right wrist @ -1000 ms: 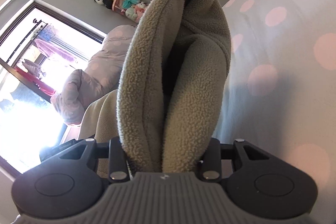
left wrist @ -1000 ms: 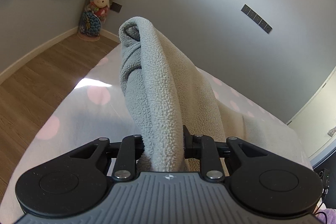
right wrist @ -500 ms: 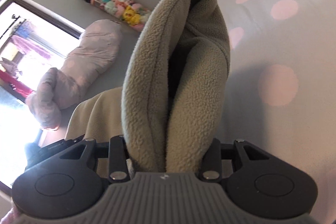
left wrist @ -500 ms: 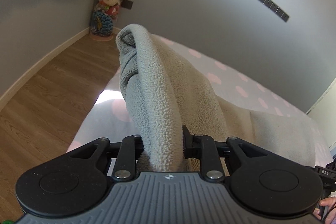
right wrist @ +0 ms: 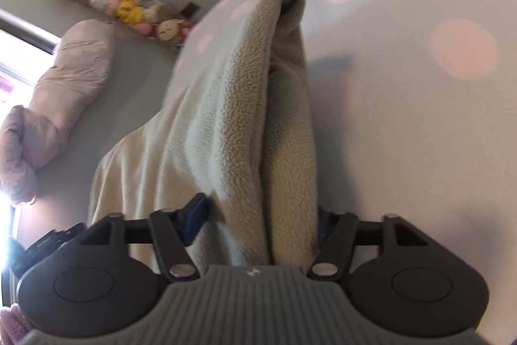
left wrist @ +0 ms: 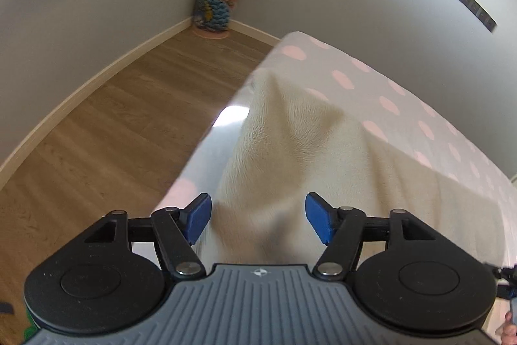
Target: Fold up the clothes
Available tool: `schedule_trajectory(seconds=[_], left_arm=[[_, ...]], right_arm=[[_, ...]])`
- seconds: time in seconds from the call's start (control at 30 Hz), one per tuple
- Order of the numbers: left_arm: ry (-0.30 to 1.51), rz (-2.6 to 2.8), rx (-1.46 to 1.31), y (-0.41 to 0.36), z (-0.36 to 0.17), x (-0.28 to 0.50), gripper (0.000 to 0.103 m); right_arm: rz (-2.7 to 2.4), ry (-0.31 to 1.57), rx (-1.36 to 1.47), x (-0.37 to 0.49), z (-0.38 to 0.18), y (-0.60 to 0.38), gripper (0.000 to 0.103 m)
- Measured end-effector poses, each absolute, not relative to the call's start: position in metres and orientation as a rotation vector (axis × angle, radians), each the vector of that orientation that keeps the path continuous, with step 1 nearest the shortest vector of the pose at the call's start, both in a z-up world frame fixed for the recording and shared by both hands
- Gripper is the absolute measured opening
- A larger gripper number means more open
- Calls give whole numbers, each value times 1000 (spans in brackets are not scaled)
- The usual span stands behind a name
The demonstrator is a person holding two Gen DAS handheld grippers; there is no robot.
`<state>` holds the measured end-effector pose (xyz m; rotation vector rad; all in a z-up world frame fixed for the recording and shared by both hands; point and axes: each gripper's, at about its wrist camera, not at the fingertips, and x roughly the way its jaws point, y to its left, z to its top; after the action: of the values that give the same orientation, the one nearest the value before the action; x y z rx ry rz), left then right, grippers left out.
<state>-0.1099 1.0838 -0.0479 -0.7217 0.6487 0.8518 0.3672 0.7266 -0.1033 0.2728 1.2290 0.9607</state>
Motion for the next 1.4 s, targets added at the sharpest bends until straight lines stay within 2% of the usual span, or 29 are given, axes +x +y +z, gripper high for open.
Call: schedule_trajectory(seconds=[0.17,0.27,0.3,0.33,0.5,0.57,0.7,0.77,0.8,1.0,1.1,1.17,1.23,1.27,1.4], left_arm=[[614,910,-699,1041,-40,-150,63],[599,968,-586,989,-43,-158,62],[597,989,-546,971,-46,-160,61],[593,1000,-520,955,-49,-161,61],[587,1038,-569,906,-67,-173,61],[586,1052,-610,891,-75,-179,61],[583,1079,-692,861,-90,-190,61],[581,1093,-732,846,-98,-196,61],[579,1094,-733,846,-97,-197,61],[568,1088,-699,862,-85,-195,61],[560,1081,-679,868,-78,-191,61],[552,1069,-662,872,-70,-184,61],[550,1058,-651,869,-65,-180,61],[552,1052,-650,867,-63,-179,61],[585,1039,-651,853,-60,-177,61]], right_arm=[[851,1100,28,350,-100,657,83],[756,921,-246,320,-104,632,81],[743,870,-305,311,-104,627,73],[739,808,-321,302,-98,626,55],[924,500,-326,253,-33,679,65],[1033,456,-378,230,-22,711,71],[1003,524,-469,218,-38,750,75],[967,593,-499,223,-56,756,66],[952,624,-519,225,-66,758,58],[931,810,-555,240,-120,754,62],[977,823,-484,250,-118,743,64],[1012,846,-354,264,-103,725,68],[1023,866,-218,282,-90,709,90],[1010,874,-153,293,-86,702,97],[982,1055,75,353,-98,702,99]])
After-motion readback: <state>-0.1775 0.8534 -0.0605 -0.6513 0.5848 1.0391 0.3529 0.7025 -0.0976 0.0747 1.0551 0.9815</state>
